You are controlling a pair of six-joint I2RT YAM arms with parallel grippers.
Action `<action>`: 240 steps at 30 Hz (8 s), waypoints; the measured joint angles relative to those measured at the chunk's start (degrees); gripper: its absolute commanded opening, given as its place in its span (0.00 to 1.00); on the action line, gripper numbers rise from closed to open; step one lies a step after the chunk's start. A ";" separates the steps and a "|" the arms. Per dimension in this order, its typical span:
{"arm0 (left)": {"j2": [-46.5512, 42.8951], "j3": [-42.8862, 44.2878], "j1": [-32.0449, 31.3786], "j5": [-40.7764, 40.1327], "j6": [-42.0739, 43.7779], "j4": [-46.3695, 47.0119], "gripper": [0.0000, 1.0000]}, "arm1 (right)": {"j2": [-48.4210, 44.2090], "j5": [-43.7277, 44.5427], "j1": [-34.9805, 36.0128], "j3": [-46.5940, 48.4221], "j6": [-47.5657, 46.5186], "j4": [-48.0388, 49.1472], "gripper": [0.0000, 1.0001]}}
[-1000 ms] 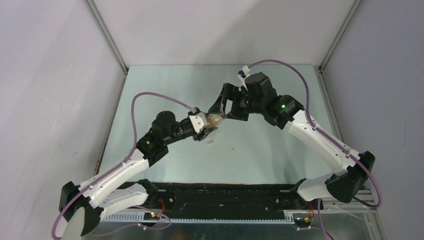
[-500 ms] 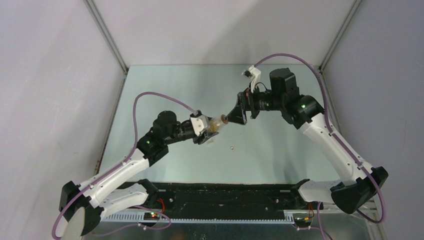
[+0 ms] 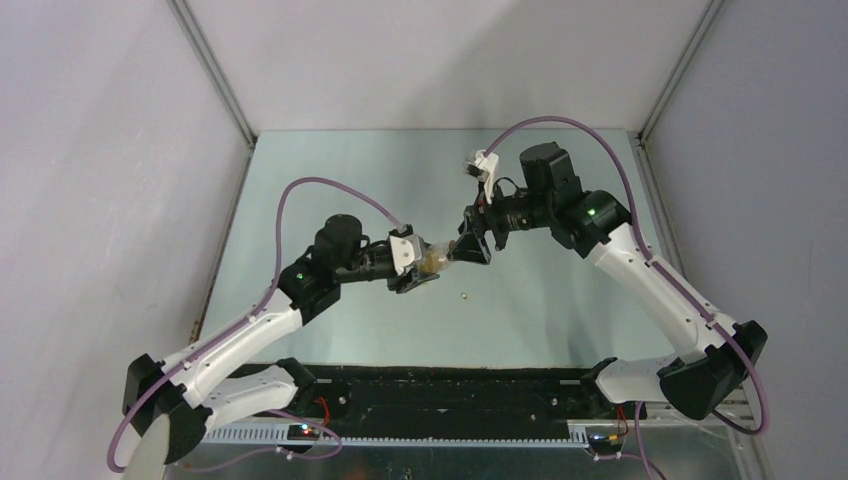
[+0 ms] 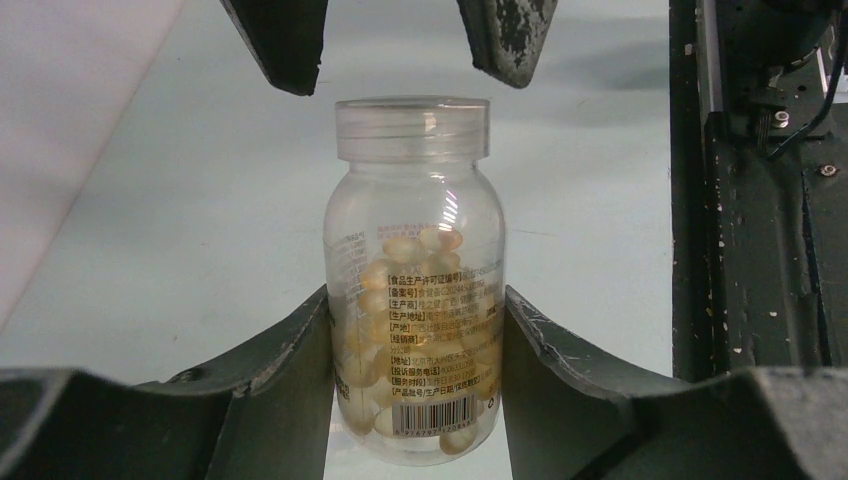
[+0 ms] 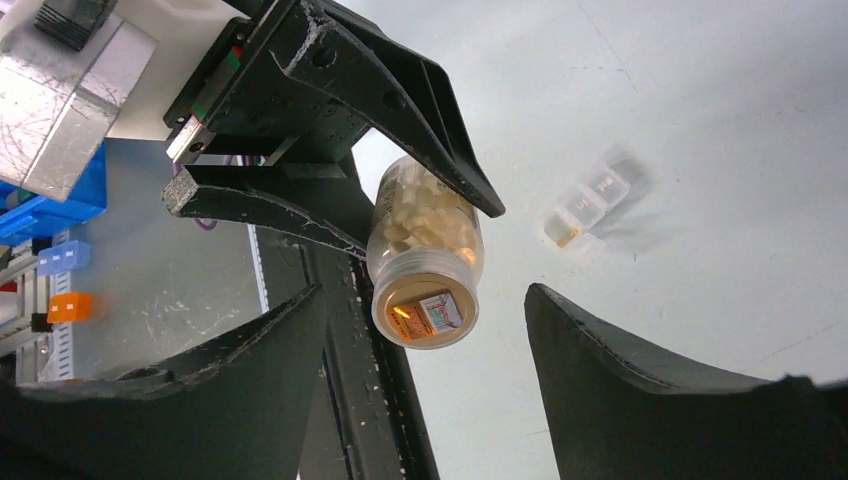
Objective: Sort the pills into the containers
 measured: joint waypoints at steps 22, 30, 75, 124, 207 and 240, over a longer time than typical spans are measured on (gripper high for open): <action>-0.66 0.39 0.00 -1.33 0.96 0.94 0.00 | 1.57 1.14 1.68 0.00 1.16 0.09 0.45; -2.03 -1.55 0.13 -6.95 0.94 3.50 0.00 | 2.56 9.57 4.04 0.00 16.63 4.63 0.15; -3.63 -1.88 0.00 -4.76 2.43 2.84 0.00 | -1.38 3.08 3.28 -1.51 -7.63 3.08 0.74; -4.39 -1.97 0.00 -11.74 7.02 -0.83 0.00 | -2.38 19.85 10.08 3.72 10.78 6.49 0.83; -3.10 0.79 0.76 -13.57 6.95 -5.88 0.00 | 8.61 42.69 17.31 10.19 35.45 -2.19 0.00; -3.67 0.33 0.00 -13.79 6.80 -1.77 0.01 | 1.70 31.45 12.72 0.31 27.67 8.33 0.86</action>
